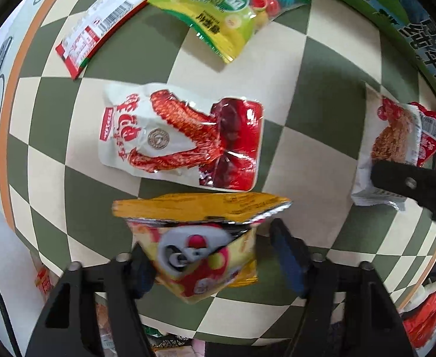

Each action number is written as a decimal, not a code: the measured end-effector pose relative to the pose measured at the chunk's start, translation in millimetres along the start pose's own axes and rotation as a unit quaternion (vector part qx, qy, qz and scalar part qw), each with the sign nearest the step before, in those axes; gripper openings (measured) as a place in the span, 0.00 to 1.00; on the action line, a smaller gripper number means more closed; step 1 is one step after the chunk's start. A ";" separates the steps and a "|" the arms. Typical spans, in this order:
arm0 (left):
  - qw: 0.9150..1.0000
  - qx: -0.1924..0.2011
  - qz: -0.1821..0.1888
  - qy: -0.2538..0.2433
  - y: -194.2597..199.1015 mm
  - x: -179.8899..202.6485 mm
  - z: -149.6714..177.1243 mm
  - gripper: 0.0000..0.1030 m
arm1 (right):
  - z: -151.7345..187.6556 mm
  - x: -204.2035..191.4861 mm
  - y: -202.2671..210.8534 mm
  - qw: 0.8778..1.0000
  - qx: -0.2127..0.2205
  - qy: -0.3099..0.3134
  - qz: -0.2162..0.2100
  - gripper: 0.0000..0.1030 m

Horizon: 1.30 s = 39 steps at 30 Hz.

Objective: Organize snacks
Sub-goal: 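Carry the panda bag and cookie packet into the box and release both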

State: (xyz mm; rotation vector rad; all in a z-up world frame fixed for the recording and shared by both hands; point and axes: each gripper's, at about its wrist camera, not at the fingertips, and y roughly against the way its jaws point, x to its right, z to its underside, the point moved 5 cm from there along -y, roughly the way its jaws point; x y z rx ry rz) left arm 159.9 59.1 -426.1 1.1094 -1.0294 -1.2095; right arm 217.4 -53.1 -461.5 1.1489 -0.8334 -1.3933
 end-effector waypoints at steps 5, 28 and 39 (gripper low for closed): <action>1.000 0.007 -0.020 -0.011 13.1 19.4 -1.4 0.47 | -2.4 12.4 -1.3 0.998 0.032 -0.053 0.008 0.71; 0.997 0.068 0.010 -0.024 94.0 55.9 12.7 0.46 | 95.1 24.8 50.9 0.994 0.101 -0.011 -0.040 0.29; 0.991 0.104 0.057 -0.060 162.9 79.4 2.0 0.46 | 111.3 68.6 117.0 0.980 0.147 -0.051 -0.120 0.27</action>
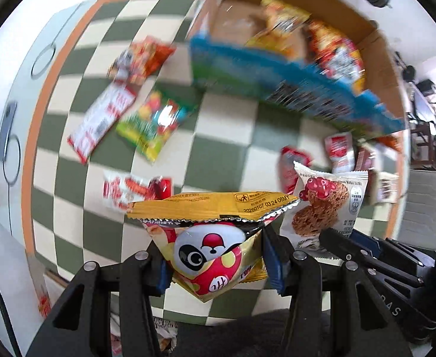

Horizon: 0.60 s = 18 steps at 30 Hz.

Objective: Organize snacks
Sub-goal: 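Carry the panda bag and cookie packet into the box and release both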

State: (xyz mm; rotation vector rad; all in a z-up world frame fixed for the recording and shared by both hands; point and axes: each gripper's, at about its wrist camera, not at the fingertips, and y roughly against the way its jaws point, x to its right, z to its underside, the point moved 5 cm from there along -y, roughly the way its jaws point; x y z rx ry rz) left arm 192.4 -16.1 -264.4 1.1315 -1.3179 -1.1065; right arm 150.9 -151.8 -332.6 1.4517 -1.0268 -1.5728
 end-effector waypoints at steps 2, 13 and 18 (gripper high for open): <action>1.000 0.014 0.007 -0.016 19.9 8.2 -13.1 0.46 | -1.2 1.8 24.2 1.000 0.016 -0.007 -0.016 0.27; 0.995 0.062 0.014 -0.078 68.8 54.3 -128.7 0.46 | -81.2 19.8 119.9 0.991 0.116 -0.051 -0.054 0.27; 0.996 0.032 0.013 -0.080 47.5 55.1 -183.0 0.46 | -129.3 31.4 105.5 0.989 0.115 -0.073 -0.053 0.27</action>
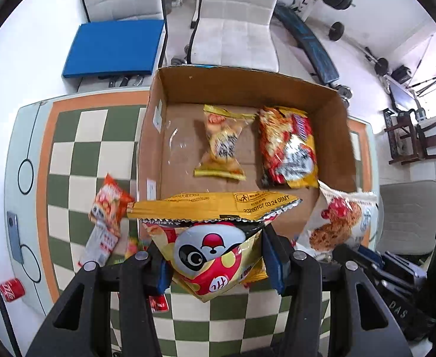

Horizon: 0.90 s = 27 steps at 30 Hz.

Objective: Organize snacks
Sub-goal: 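Carry the panda bag and cookie packet into the box and release both, then grasp the candy bag with left tool while right tool reaches for the chocolate stick box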

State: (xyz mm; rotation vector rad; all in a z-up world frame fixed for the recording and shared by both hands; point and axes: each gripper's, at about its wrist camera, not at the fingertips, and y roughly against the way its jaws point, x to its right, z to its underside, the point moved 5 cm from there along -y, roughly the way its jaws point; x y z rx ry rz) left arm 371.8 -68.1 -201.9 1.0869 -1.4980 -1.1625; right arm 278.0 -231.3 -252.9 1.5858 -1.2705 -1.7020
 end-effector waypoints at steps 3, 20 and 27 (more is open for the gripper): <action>1.000 -0.025 -0.005 0.004 -25.0 -9.7 -28.1 0.46 | -22.5 2.3 -17.4 1.000 -0.013 -0.005 0.005 0.27; 0.994 -0.097 -0.042 0.006 -113.5 -28.6 -94.0 0.83 | -65.0 18.3 -115.6 0.993 -0.097 -0.024 0.068 0.82; 0.996 -0.086 -0.026 0.013 -103.8 -27.1 -93.5 0.84 | -68.9 10.5 -108.9 0.992 -0.090 -0.010 0.086 0.90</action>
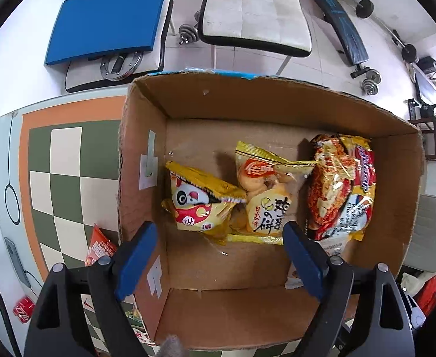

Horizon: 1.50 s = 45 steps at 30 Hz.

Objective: Organize snacks
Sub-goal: 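Grasp the candy bag with left tool while right tool reaches for the chocolate stick box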

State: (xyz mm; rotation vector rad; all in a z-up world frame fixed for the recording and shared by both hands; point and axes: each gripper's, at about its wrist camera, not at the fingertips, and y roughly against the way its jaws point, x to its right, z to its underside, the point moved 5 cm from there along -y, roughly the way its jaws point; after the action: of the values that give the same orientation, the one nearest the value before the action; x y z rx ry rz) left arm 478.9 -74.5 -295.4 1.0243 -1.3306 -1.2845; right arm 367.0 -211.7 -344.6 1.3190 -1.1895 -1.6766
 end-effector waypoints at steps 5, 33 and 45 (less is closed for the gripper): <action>0.999 0.027 0.006 -0.017 24.0 8.1 18.6 0.84 | 2.1 -0.4 10.8 1.000 0.015 0.006 0.008 0.91; 0.998 0.022 -0.019 0.055 -54.5 48.7 226.8 0.84 | 104.7 160.1 -31.1 0.994 0.004 -0.097 0.044 0.87; 0.994 -0.002 -0.022 0.103 -76.5 22.6 261.7 0.84 | 105.0 136.0 -54.5 0.984 0.020 0.021 0.175 0.86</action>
State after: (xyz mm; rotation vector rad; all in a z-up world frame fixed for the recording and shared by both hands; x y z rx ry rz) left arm 213.0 -59.9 -358.2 1.1558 -1.1534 -1.1778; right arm 232.5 -290.5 -435.1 1.0858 -1.3472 -1.3730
